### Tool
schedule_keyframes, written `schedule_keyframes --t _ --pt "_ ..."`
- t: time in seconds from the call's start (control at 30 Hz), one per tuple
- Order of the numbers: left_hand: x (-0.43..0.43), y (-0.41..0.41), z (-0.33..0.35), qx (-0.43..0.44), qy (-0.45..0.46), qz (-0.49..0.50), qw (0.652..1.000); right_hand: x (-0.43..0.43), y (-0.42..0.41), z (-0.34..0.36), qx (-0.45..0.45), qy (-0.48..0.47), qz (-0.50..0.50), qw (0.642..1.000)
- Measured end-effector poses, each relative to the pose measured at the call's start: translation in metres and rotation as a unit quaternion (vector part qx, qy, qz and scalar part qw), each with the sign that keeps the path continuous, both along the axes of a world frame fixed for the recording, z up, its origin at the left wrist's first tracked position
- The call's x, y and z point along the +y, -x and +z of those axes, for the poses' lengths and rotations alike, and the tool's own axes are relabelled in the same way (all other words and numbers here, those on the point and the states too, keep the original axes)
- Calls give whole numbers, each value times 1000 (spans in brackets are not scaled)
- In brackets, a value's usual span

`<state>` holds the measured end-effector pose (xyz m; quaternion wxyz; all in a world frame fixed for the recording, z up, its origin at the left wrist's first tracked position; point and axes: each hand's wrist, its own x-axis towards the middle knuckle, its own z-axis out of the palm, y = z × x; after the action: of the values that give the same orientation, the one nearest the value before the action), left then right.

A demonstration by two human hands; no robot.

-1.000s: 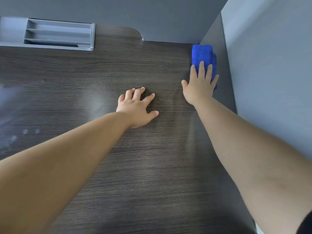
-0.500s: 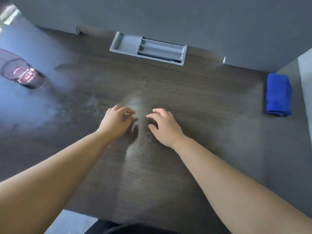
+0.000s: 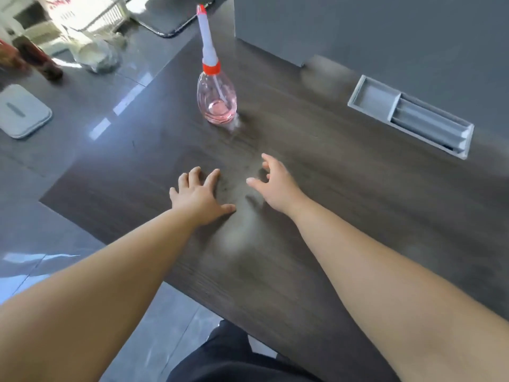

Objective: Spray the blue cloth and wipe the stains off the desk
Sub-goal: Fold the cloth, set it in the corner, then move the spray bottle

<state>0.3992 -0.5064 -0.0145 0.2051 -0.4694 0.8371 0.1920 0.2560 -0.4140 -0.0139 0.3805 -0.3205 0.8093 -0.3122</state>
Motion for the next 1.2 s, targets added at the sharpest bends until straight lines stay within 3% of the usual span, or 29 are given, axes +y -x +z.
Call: schedule_keyframes --t 0.2,0.43,0.7,0.87,1.03,1.2 --pt "-4 -1 -7 -59 -18 -46 997 -81 8 -4 3 68 -88 994" --pt "-4 -5 -11 -53 -12 -71 996 -158 -2 -7 86 121 -168 974" --pt "-5 -5 -14 -42 -16 -68 997 -187 11 -14 124 150 -174 965" --pt "-7 0 -13 -30 -8 -55 998 -161 10 -10 84 145 -153 974" --pt "-9 -1 -5 63 38 6 997 -85 10 -6 -4 170 -223 960" --pt "28 38 4 148 24 -56 987 33 35 8 -14 178 -307 935"
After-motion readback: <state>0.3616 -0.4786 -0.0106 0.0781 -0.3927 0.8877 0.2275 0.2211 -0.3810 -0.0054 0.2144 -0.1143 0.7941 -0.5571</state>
